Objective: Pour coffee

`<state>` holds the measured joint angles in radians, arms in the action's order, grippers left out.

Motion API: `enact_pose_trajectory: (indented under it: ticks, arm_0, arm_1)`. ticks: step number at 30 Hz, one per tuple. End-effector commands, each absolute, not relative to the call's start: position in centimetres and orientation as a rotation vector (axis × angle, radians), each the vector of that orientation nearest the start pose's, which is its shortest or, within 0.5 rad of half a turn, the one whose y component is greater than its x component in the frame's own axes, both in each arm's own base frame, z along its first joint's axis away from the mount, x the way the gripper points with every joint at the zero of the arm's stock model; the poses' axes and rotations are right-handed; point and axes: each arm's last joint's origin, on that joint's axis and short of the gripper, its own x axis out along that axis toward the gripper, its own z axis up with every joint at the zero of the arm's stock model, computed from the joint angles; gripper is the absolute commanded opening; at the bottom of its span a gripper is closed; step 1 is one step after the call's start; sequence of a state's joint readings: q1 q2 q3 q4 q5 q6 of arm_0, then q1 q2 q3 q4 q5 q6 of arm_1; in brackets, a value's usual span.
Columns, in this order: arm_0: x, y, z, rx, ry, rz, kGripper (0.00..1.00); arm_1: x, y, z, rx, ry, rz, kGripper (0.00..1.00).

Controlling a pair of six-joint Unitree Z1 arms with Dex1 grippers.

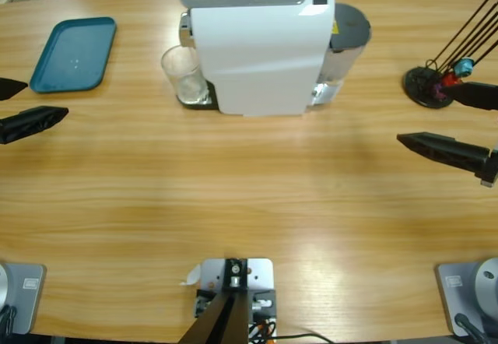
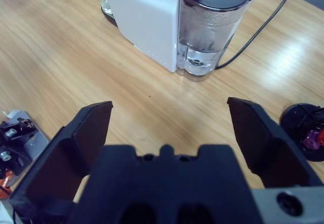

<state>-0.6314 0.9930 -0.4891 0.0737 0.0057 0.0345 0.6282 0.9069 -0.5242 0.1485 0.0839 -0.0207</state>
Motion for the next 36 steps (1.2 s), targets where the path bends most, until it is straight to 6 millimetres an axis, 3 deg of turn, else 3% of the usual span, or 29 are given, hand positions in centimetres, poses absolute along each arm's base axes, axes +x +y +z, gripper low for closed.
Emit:
enact_pose_trajectory:
  ticks: [1,15,36]
  arm_0:
    - [10.25,-7.76,26.15,0.221,0.597,-0.651,0.941]
    - [10.06,-7.66,26.16,0.216,0.589,-0.658,1.000]
    - [9.37,-7.64,26.29,0.226,0.542,-0.744,0.996]
  arm_1:
    - [8.24,6.66,27.44,-0.179,0.526,0.717,1.000]
    - [8.54,6.93,27.11,-0.186,0.546,0.720,1.000]
    - [8.65,7.03,27.04,-0.187,0.553,0.723,1.000]
